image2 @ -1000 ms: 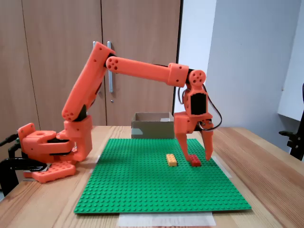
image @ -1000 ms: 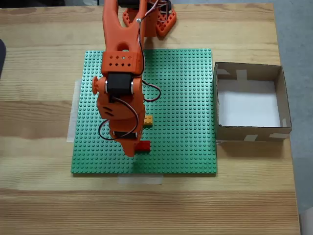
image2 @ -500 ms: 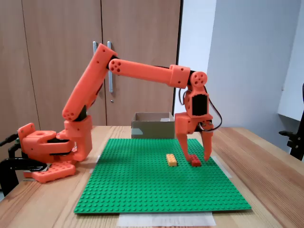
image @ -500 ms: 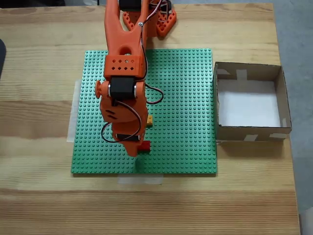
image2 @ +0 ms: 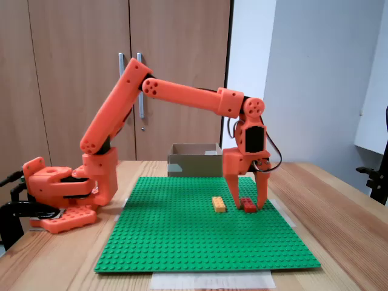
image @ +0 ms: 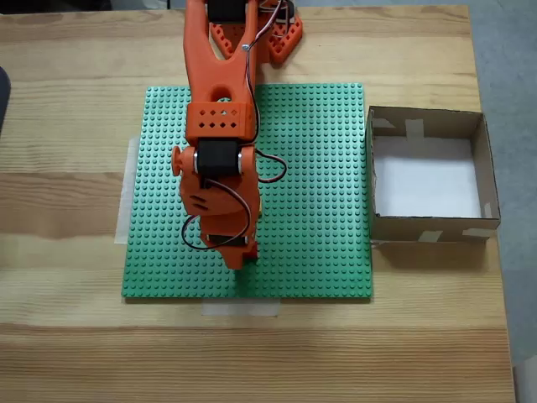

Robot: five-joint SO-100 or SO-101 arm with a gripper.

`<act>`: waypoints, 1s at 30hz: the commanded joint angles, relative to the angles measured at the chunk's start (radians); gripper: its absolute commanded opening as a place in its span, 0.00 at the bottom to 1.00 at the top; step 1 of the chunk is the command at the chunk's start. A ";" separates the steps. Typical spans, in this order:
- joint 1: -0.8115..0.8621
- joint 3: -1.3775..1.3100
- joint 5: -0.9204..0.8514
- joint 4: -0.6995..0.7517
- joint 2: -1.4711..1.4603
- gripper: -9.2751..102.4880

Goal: Pick the red lego block and put it in the box.

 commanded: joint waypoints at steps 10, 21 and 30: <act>-0.014 -0.012 0.002 -0.018 0.005 0.24; -0.015 -0.011 -0.006 -0.017 0.002 0.22; 0.000 -0.011 -0.038 -0.020 0.003 0.16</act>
